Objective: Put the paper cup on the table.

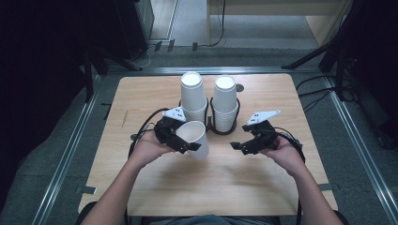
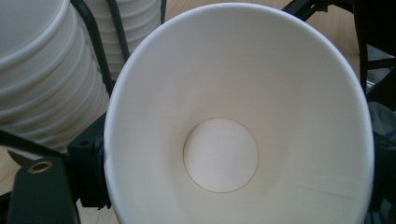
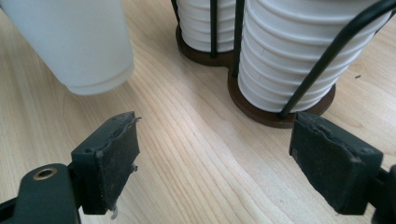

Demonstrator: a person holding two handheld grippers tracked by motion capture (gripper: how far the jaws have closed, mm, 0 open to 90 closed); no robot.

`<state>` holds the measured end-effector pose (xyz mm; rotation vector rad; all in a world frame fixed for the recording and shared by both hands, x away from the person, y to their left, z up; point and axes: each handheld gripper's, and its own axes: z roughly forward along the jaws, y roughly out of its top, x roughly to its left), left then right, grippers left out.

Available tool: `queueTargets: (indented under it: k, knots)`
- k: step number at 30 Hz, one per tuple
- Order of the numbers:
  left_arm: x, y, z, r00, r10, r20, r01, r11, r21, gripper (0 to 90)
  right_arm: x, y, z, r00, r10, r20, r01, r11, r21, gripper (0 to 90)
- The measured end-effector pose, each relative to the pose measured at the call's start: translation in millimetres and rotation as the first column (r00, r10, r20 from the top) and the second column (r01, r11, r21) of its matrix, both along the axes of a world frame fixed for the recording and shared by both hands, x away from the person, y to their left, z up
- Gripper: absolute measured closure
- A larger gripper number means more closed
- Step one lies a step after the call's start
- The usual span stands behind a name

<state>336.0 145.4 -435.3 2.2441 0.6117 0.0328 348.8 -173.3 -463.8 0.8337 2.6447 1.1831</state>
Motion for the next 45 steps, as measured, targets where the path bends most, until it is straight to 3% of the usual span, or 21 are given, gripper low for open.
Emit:
queueTargets:
  k: [4,6,10,18,22,31,38,45]
  knots:
    - [-0.8,8.5,-0.9,0.9998,0.018,-0.001,-0.018,0.9998,0.01,12.1,5.6,0.2,-2.1,0.9999,-0.006,-0.01,0.006,0.999,-0.034,16.2]
    - [-1.6,13.0,-0.8,0.9997,0.023,-0.002,-0.023,0.9995,0.019,12.0,8.8,0.2,-2.9,0.9999,-0.005,-0.01,0.005,0.999,-0.032,16.2]
    - [-4.4,21.5,1.8,1.0,0.003,-0.009,-0.003,1.0,-0.003,11.8,12.3,0.2,-3.7,1.0,0.001,0.004,0.0,0.999,-0.041,16.2]
    - [-5.5,39.7,1.5,0.9989,0.047,-0.003,-0.047,0.9989,-0.004,11.8,18.3,-1.5,-0.4,0.9999,-0.01,0.008,0.01,0.999,-0.04,16.4]
    - [-4.6,52.9,-0.6,0.9994,0.035,-0.006,-0.035,0.9975,-0.061,11.7,20.7,-2.2,-1.2,0.9999,-0.009,0.009,0.009,0.999,-0.042,16.6]
    - [0.0,70.5,-3.0,0.9951,0.098,0.014,-0.098,0.9949,0.021,11.6,22.4,-2.6,-5.4,0.9999,-0.011,0.004,0.011,0.998,-0.054,17.6]
    - [6.7,84.5,-6.3,0.9886,0.15,-0.008,-0.15,0.9885,0.019,11.6,20.1,-0.4,-5.0,0.9999,0.0,0.01,0.0,0.999,-0.041,17.6]
    - [16.3,92.6,-12.1,0.9827,0.185,-0.012,-0.184,0.9817,0.049,11.5,17.7,0.5,-6.9,0.9998,0.014,0.017,-0.013,0.999,-0.044,17.6]
